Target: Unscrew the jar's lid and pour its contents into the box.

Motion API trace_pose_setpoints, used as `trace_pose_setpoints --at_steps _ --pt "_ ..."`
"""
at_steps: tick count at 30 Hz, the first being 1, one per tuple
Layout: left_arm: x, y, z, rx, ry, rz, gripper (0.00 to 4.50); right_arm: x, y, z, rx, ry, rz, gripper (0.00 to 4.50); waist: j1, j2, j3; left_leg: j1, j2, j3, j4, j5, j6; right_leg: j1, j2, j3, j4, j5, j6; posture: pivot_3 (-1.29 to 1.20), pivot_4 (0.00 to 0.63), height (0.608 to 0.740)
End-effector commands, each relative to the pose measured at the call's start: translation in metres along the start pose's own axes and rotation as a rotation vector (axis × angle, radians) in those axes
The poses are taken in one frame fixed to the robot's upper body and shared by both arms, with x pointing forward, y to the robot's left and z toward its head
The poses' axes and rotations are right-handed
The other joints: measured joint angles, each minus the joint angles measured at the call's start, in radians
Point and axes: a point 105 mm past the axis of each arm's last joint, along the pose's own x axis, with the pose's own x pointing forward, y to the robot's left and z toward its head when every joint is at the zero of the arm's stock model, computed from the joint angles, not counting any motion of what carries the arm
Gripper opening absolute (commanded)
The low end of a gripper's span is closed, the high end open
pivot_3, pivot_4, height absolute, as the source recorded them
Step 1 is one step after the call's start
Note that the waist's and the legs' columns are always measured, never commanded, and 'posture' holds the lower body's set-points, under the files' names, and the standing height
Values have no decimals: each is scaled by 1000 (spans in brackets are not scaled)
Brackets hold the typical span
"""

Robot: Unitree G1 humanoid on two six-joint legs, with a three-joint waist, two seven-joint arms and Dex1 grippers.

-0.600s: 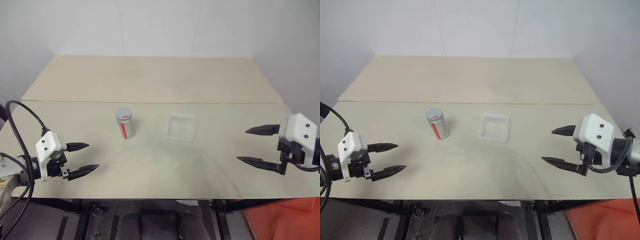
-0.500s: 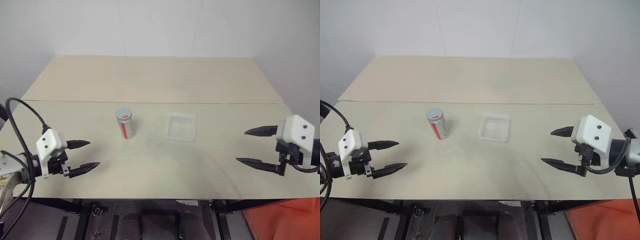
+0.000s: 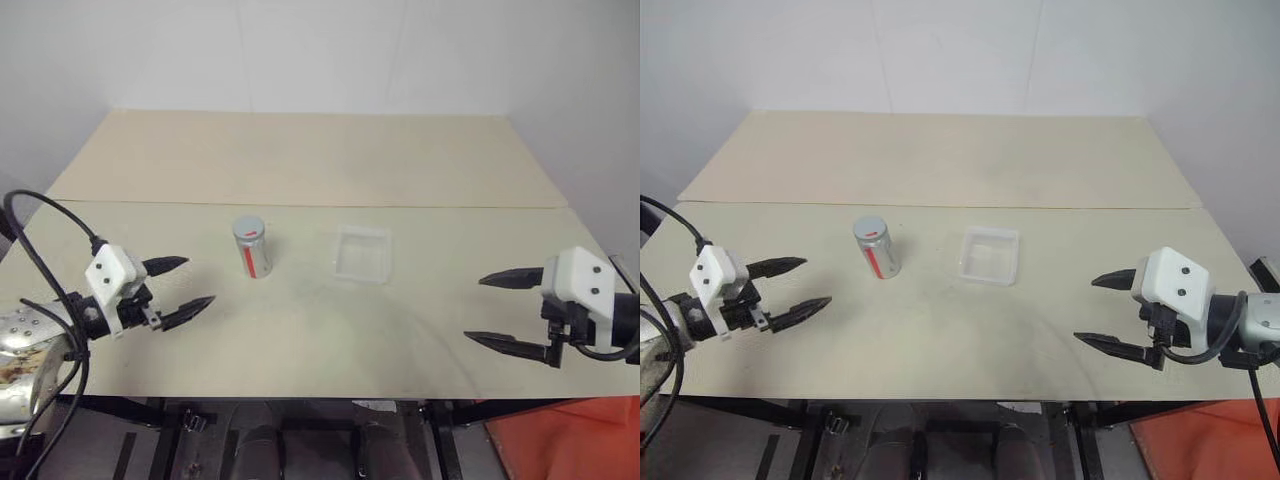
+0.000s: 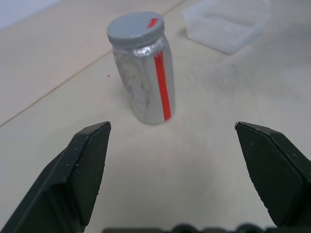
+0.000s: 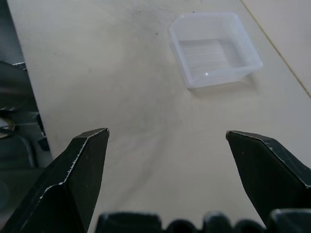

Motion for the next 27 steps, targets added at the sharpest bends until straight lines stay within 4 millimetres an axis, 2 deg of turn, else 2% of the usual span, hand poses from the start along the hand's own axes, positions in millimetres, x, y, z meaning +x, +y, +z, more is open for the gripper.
trace_pose_setpoints --at_steps 1,4,8,13,15,20,25,26,27 --pt "20 -9 0 23 -46 82 4453 3 1 9 -55 -27 -20 4500 1 0 0 0 0 0 0 0 0 0 0 0 0 0 0 0 150 740" --pt "34 -19 -2 7 -90 137 4453 6 1 9 -57 -32 -26 4500 4 -1 0 -1 0 -1 0 0 0 0 0 0 0 1 0 0 150 740" --pt "48 -20 -7 8 -142 297 4453 9 1 11 -55 -45 -27 4500 5 -1 0 0 0 -1 0 0 0 1 1 1 0 1 0 0 150 740" --pt "62 -39 -8 -17 -208 331 4453 9 -7 11 -64 -47 -62 4500 9 -1 0 0 0 -1 0 0 0 1 1 1 -1 1 0 0 150 740" --pt "66 -39 -9 -23 -231 380 4453 9 -12 13 -67 -50 -80 4500 10 -1 0 0 0 -1 0 0 0 1 1 1 -1 1 0 0 150 740" --pt "76 -34 -13 -23 -265 494 4453 11 -11 15 -70 -72 -73 4500 13 -2 0 0 0 -2 1 0 0 1 2 1 -1 2 0 0 150 740" --pt "86 -38 -15 -1 -285 551 4453 14 -11 12 -62 -68 -91 4500 17 -2 0 -1 -1 -2 1 0 0 1 1 1 -2 2 1 0 150 740" --pt "87 -36 -16 -39 -294 578 4453 14 -11 12 -62 -69 -92 4500 17 -2 0 -1 -1 -2 1 0 0 1 1 1 -2 2 1 0 150 740" --pt "91 -38 -16 1 -285 566 4453 14 -11 12 -64 -69 -95 4500 17 -2 0 -1 -1 -2 1 0 0 1 1 1 -2 2 1 0 150 740"
